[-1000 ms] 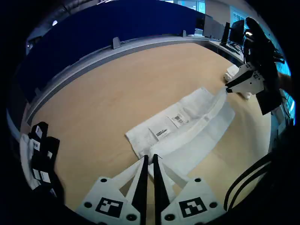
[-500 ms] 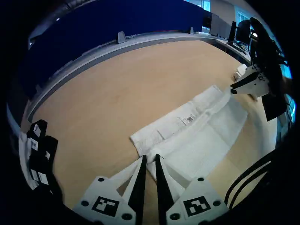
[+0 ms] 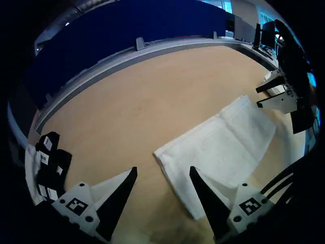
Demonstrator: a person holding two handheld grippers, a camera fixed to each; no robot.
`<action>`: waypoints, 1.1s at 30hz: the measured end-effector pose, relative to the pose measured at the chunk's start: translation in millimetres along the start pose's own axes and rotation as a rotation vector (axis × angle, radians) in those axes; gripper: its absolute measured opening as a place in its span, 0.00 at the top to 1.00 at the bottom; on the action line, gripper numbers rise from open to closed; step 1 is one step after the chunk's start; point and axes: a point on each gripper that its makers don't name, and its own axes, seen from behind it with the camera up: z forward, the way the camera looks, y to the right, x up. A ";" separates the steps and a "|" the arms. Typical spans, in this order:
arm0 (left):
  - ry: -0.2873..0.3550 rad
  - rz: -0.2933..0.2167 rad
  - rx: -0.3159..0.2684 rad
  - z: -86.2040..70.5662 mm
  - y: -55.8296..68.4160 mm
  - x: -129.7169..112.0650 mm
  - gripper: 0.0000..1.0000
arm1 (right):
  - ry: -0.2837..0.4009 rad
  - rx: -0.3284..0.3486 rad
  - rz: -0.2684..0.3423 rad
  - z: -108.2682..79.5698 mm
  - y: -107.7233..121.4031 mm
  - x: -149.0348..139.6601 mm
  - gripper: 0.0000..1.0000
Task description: Fold towel
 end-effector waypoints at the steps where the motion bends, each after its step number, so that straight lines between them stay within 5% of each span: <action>1: 0.002 -0.001 -0.001 -0.7 -0.3 0.4 0.04 | 0.000 0.003 0.000 -1.0 -0.3 0.0 0.14; 21: 0.023 -0.038 0.005 -18.3 -0.8 1.6 0.04 | 0.016 0.005 0.016 -22.8 -0.7 -5.8 0.08; 33: 0.021 -0.083 0.023 -45.6 -3.4 -19.7 0.04 | 0.013 0.024 0.001 -41.2 -9.7 -21.8 0.08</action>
